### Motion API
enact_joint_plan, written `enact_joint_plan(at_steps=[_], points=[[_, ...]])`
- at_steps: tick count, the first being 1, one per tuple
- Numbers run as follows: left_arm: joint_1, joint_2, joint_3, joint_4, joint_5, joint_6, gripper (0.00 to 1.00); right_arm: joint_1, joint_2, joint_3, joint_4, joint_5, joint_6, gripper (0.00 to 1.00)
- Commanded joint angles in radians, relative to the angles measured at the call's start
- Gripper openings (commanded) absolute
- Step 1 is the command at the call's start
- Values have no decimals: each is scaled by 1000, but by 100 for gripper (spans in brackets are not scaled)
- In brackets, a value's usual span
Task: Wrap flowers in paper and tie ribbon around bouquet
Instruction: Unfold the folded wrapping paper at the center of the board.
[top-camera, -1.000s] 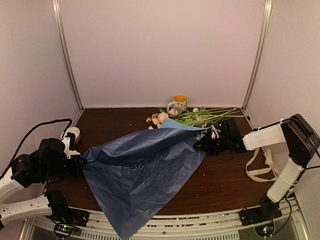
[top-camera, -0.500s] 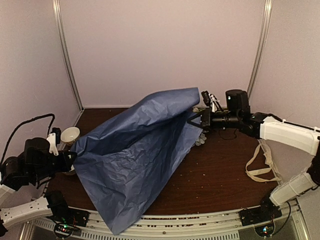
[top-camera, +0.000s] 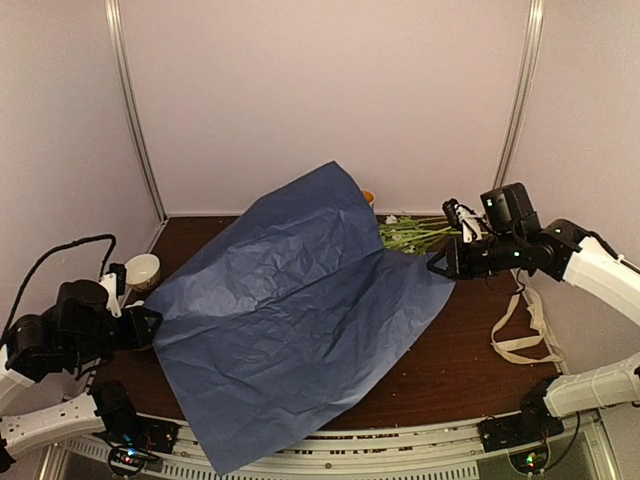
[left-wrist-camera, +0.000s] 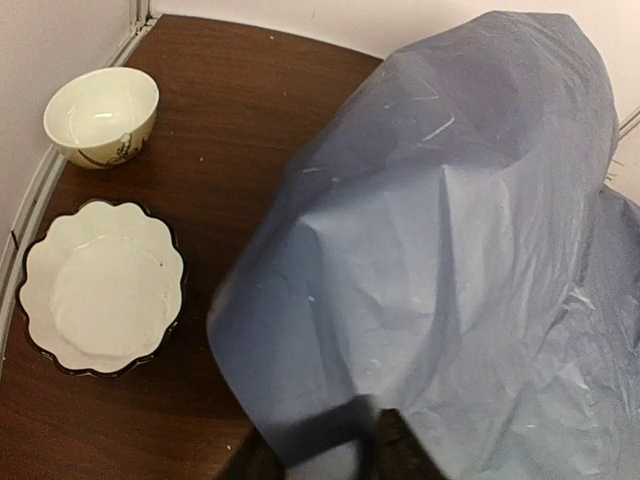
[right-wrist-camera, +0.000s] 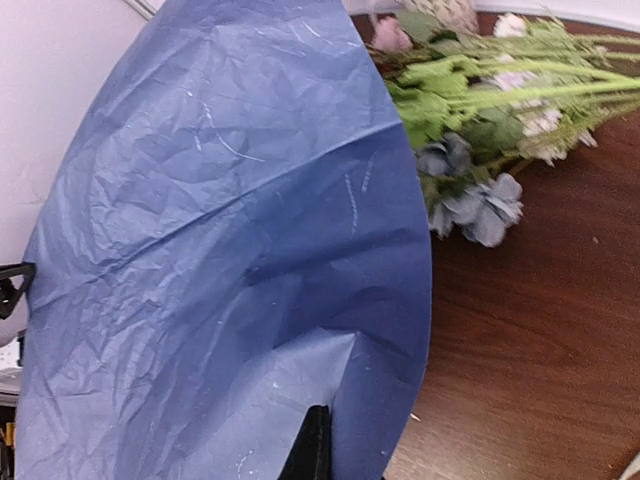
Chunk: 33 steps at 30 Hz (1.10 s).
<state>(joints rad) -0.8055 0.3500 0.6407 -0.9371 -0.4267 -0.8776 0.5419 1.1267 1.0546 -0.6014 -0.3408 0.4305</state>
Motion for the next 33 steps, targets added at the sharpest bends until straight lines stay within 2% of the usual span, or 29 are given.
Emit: enact_joint_plan(at_steps=[1,2,3,6,8,13,17,19,23,24,28,33], points=[[5,38,-25,13,20,0,58,-22,-40,-60,-128,126,-32,0],[5,48,-20,6,12,9,70,-22,-37,-72,-141,133,-34,0],[5,55,-14,8,12,21,77,-22,-35,-80,-156,134,-36,0],[5,98,10,13,23,52,91,-22,-38,-112,-171,137,-34,0],[5,133,31,-2,17,62,95,-22,-47,-133,-170,150,-33,0],[5,202,79,1,-18,105,95,-19,-28,-183,-126,63,-51,0],[8,304,116,141,10,252,92,-19,34,-187,-143,82,-77,0],[60,448,159,187,125,352,96,-19,38,-183,-148,117,-73,0],[312,656,212,281,431,483,96,-22,27,-189,-126,171,-64,0],[354,701,220,312,472,503,96,-21,31,-190,-124,183,-67,0],[387,919,332,308,420,612,93,-22,72,-187,-109,212,-74,0],[425,1158,406,294,589,713,98,-21,130,-174,-85,213,-89,0]])
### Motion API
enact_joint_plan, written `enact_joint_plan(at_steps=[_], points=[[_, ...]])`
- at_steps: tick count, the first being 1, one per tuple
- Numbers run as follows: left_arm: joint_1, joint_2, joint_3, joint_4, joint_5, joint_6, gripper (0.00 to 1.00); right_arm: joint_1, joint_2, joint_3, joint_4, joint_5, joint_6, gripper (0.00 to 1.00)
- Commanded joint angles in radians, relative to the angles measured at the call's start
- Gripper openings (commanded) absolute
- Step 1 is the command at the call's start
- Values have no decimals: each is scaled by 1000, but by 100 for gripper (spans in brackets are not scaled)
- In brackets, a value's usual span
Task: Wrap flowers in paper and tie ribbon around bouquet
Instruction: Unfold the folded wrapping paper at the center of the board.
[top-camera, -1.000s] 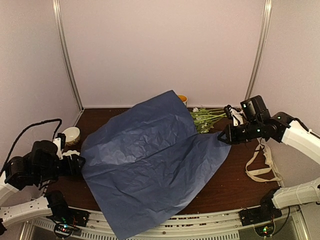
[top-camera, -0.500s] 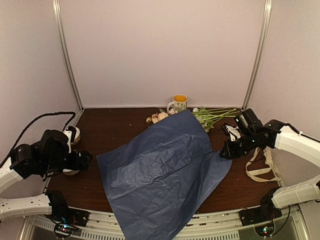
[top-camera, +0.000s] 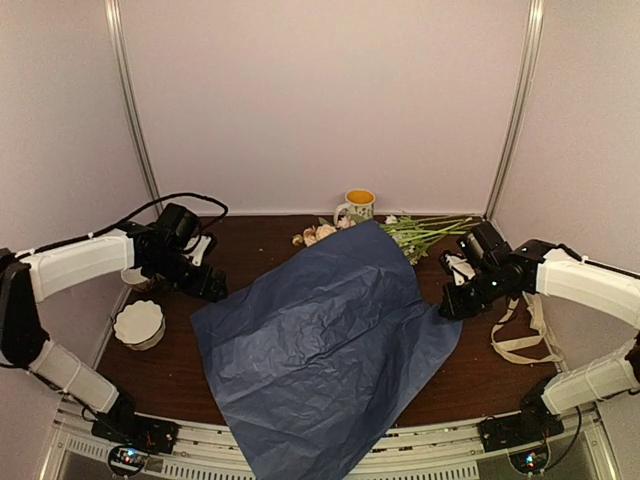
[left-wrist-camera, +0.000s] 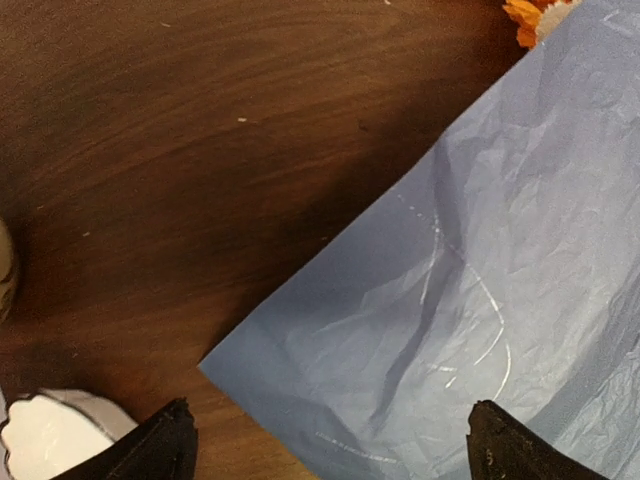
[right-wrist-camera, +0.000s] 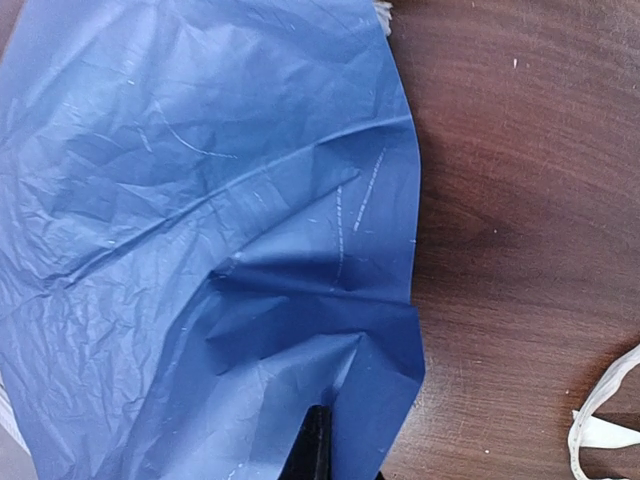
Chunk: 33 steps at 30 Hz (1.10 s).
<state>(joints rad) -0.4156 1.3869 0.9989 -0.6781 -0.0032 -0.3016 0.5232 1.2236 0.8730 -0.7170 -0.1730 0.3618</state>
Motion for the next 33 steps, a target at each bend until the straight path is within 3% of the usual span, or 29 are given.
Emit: enact_joint_plan(at_steps=[1,4,8,10,16,20,26,29,33], points=[[58,149,56,55,202,139,98,-2,38,8,35,55,-24,0],[124,209,90,182,374,111,98,-3,56,3,56,78,-32,0],[127,303,164,319,570,191,97,-4,99,10,75,81,-47,0],[130,387,232,306,686,249,90,-4,124,15,79,78,-55,0],[132,649,475,101,801,390,88,-6,135,16,102,75,-62,0],[131,685,489,126,909,424,91,-8,148,18,112,64,-55,0],[121,744,500,114,933,507,92,-8,174,25,129,43,-45,0],[115,768,509,66,994,542,84,-8,173,26,128,40,-43,0],[106,742,471,64,984,577,61,-7,158,23,121,48,-42,0]])
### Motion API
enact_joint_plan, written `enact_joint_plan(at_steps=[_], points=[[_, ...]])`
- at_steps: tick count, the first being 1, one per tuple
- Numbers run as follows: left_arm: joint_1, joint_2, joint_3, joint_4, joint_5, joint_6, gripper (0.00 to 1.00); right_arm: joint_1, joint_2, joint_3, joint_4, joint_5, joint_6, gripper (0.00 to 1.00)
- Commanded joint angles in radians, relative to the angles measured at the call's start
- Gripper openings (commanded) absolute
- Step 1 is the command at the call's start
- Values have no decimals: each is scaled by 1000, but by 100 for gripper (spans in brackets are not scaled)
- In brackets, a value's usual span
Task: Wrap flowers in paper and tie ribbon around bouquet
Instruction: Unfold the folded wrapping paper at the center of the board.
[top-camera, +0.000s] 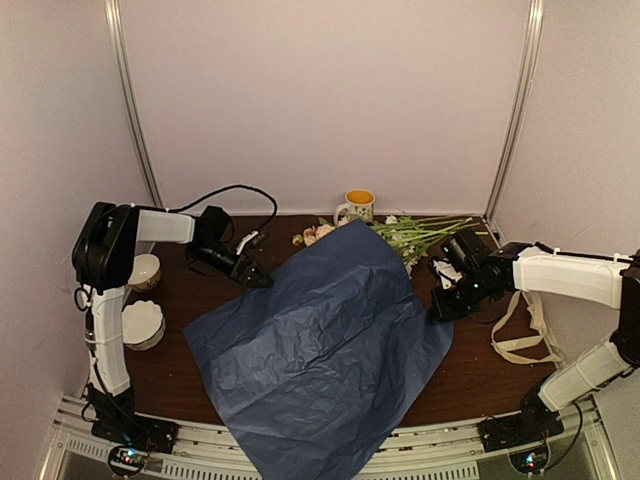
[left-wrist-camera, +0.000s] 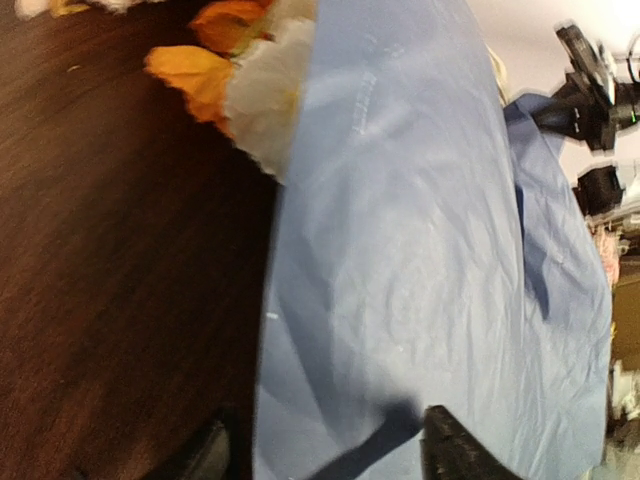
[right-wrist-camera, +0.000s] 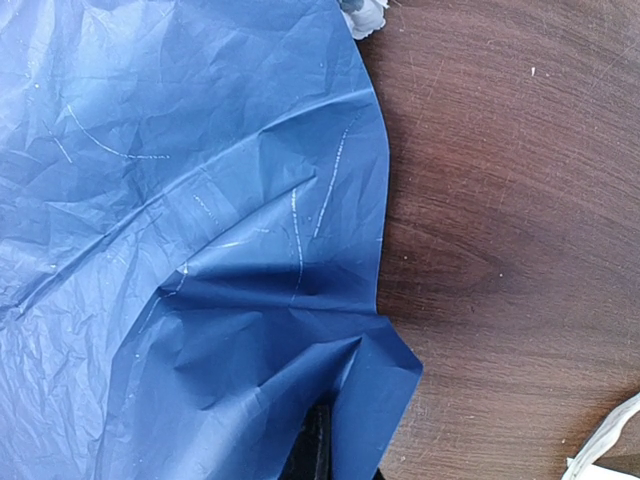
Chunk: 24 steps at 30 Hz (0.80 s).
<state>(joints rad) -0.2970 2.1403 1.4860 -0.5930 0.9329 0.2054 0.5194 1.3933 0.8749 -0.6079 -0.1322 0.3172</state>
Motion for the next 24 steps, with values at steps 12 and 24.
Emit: enact_joint_plan(at_steps=[12,24], points=[[-14,-40,-72,8,47,56,0,-4,-47,33,-6,12,-2,0],[7,-364,-255,152,-636,-320,0,31,-73,74,15,-175,4,0]])
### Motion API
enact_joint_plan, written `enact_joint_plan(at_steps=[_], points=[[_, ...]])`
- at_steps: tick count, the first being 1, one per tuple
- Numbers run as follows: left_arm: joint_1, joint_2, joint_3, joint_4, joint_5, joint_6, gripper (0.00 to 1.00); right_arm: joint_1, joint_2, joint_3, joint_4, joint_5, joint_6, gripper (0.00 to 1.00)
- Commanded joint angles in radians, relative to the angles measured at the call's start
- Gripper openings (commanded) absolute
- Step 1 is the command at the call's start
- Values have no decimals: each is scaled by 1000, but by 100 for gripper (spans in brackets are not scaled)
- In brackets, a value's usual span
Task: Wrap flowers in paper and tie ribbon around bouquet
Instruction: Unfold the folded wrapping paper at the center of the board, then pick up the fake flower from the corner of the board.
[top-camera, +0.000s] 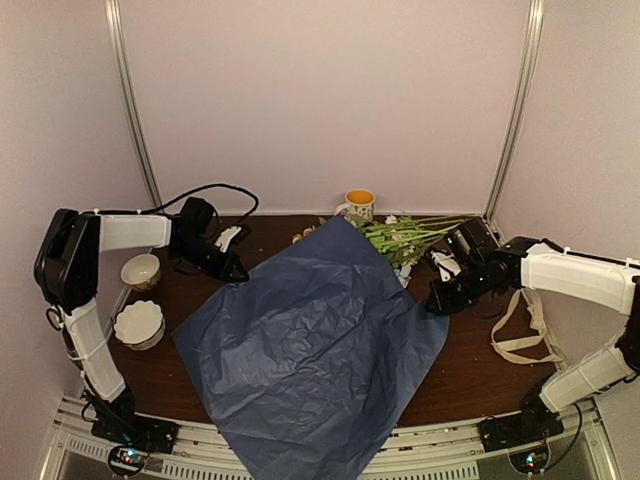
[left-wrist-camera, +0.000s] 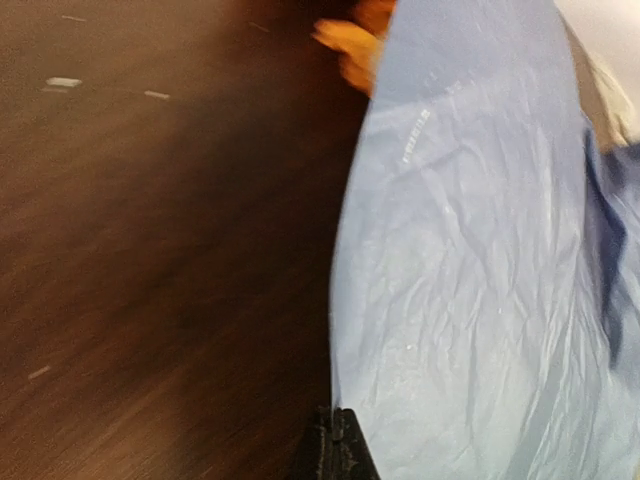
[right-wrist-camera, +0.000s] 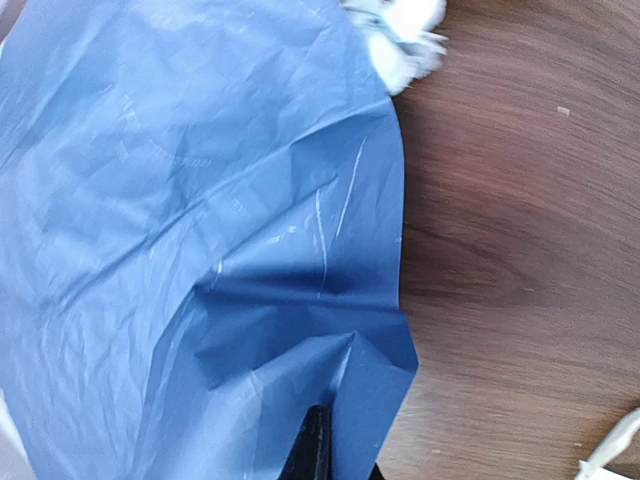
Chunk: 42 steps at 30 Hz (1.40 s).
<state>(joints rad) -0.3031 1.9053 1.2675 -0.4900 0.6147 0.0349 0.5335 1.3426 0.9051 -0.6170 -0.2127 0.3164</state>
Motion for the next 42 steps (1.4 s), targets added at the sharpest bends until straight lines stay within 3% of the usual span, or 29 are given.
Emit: enact_joint_plan(at_steps=[1,5,6,8,9,12,14,19,24,29,35,42], points=[[13,-170,-68,55,-358,-163,0,15,-36,53,37,-100,21,0],[13,-286,-120,44,-501,-172,0,-3,-23,102,6,-31,33,0],[13,-294,-117,23,-534,-166,0,-12,-10,113,-17,-12,25,5],[14,-297,-117,-13,-573,-158,0,-32,17,134,-67,12,-2,33],[13,-300,-125,-18,-579,-162,0,-48,26,154,-89,28,-21,42],[13,-321,-174,14,-582,-180,0,-105,37,273,-128,132,-81,53],[13,-311,-178,22,-564,-178,0,-127,65,378,-112,298,-164,56],[13,-286,-162,16,-552,-166,0,-135,266,610,-27,489,-492,58],[14,-289,-148,7,-557,-160,0,-147,454,712,40,292,-861,61],[13,-281,-150,7,-543,-164,0,-148,622,843,-27,263,-1048,60],[13,-278,-143,-2,-539,-160,0,-149,746,871,-23,293,-1269,53],[14,-279,-136,-10,-530,-150,0,-148,816,906,98,345,-1324,38]])
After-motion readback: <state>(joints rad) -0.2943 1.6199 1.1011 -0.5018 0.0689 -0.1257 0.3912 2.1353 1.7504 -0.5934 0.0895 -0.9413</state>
